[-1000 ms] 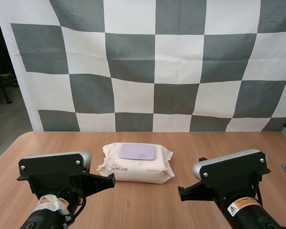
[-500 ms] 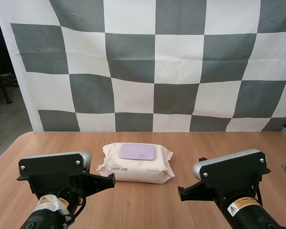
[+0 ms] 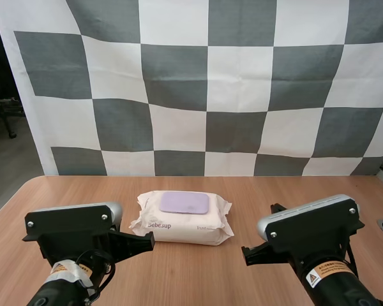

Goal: Open the wet wipes lid

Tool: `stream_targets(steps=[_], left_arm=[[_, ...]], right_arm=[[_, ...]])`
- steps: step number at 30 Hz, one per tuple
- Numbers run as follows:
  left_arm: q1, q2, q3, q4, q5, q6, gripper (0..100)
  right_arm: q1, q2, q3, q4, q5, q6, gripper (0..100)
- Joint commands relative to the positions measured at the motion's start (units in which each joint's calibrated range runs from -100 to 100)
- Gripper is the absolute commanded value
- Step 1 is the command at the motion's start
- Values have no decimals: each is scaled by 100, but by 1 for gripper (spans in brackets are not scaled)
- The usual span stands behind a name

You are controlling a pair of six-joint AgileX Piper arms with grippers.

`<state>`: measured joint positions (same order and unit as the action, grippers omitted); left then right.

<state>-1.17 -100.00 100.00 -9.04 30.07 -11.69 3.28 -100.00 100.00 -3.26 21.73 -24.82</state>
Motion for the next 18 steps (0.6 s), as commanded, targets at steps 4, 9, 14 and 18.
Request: stream_targets(steps=[4,9,14,18], left_arm=[[-3,0,0,3,0,-3,0],[-3,0,0,3,-203,-3,0],[-3,0,0,258,-2946,140,0],[-3,0,0,294,-5619,140,0]], right_arm=[[-2,0,0,-944,-2496,-11,0],[-2,0,0,-1116,-4293,-11,0],[-2,0,0,-1080,-5907,-11,0],[-2,0,0,-950,-7469,-11,0]])
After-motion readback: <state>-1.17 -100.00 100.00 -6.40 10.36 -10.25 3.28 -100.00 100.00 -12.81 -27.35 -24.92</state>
